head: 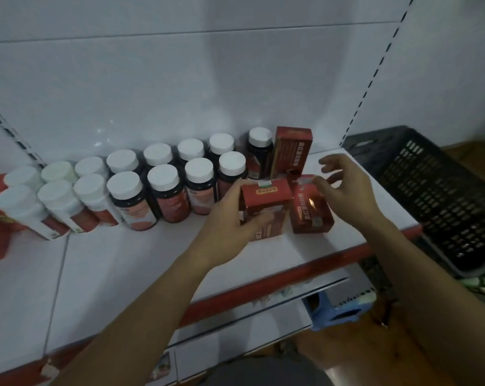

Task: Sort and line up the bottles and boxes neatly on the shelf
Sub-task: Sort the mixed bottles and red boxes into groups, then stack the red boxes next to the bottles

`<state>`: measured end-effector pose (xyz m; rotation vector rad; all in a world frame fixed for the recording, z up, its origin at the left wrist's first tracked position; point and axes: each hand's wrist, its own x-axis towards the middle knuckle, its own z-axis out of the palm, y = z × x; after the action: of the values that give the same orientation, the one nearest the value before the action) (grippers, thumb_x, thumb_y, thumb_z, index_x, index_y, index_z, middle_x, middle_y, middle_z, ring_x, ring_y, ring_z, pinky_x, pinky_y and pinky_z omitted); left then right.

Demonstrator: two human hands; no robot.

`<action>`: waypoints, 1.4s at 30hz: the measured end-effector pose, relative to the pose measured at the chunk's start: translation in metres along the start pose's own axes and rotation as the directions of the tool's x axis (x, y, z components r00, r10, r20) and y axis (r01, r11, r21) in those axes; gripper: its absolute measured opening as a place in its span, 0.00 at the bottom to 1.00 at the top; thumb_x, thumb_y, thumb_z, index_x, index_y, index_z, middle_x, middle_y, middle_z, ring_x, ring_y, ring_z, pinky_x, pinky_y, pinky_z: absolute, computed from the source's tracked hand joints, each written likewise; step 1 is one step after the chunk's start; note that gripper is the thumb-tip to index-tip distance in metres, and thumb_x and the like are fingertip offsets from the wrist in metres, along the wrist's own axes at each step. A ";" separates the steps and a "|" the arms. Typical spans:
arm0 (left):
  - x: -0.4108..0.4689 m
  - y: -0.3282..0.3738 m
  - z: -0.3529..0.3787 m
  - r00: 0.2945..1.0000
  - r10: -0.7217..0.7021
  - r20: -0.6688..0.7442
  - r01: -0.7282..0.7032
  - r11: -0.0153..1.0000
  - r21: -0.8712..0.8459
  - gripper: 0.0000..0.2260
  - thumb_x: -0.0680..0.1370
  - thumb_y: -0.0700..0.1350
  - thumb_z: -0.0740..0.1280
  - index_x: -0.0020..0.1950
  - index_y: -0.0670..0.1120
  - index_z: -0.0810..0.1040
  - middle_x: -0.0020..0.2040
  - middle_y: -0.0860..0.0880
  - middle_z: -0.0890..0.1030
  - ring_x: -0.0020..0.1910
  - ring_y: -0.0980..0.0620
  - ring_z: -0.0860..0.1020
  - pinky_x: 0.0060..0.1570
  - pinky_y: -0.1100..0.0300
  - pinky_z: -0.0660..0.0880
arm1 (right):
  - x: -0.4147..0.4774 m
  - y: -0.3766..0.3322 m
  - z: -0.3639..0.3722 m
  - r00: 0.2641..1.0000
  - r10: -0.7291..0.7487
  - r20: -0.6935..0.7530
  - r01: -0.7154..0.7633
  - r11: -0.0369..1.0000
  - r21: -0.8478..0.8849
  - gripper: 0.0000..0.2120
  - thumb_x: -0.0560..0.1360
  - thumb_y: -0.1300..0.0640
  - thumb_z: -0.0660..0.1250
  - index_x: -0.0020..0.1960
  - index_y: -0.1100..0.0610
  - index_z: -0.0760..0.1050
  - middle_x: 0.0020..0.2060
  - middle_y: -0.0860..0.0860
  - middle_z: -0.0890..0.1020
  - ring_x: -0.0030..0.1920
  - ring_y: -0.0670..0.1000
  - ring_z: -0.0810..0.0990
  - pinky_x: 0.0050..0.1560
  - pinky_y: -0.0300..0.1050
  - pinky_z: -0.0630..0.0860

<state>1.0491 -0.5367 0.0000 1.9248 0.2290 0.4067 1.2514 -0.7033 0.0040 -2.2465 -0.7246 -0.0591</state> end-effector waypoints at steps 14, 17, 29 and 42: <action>0.023 -0.007 0.062 0.968 -0.086 -0.235 0.140 0.965 0.223 0.24 0.75 0.39 0.76 0.64 0.58 0.72 0.59 0.61 0.79 0.59 0.62 0.78 0.58 0.62 0.76 | 0.083 0.031 0.024 0.929 -0.213 0.301 0.113 0.941 0.318 0.32 0.75 0.51 0.74 0.75 0.46 0.64 0.67 0.46 0.73 0.61 0.49 0.76 0.54 0.45 0.77; 0.032 0.012 0.073 0.960 -0.075 -0.269 0.126 0.976 0.180 0.25 0.77 0.42 0.75 0.67 0.58 0.69 0.60 0.65 0.78 0.60 0.66 0.77 0.55 0.72 0.73 | 0.097 0.029 0.027 0.879 -0.296 0.375 0.139 0.909 0.392 0.31 0.71 0.44 0.75 0.70 0.50 0.71 0.64 0.44 0.79 0.60 0.45 0.79 0.59 0.50 0.79; 0.050 0.044 0.088 0.800 -0.065 -0.597 0.028 0.997 -0.070 0.26 0.75 0.44 0.77 0.70 0.48 0.71 0.59 0.50 0.83 0.62 0.48 0.82 0.50 0.56 0.83 | 0.131 0.062 -0.021 0.775 -0.152 0.613 -0.502 0.440 0.744 0.22 0.81 0.48 0.67 0.72 0.48 0.67 0.62 0.53 0.81 0.56 0.58 0.85 0.47 0.59 0.83; 0.074 0.059 0.101 0.733 -0.051 -0.679 0.054 0.998 -0.018 0.24 0.74 0.47 0.74 0.68 0.47 0.72 0.54 0.52 0.85 0.57 0.51 0.84 0.51 0.54 0.83 | 0.176 0.065 -0.064 0.882 -0.254 0.398 -0.058 0.778 0.625 0.20 0.73 0.61 0.77 0.63 0.55 0.75 0.48 0.49 0.85 0.42 0.41 0.84 0.37 0.35 0.76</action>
<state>1.1541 -0.6204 0.0332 1.6889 0.7642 1.0753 1.4437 -0.6981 0.0517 -1.5702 -0.9495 0.6119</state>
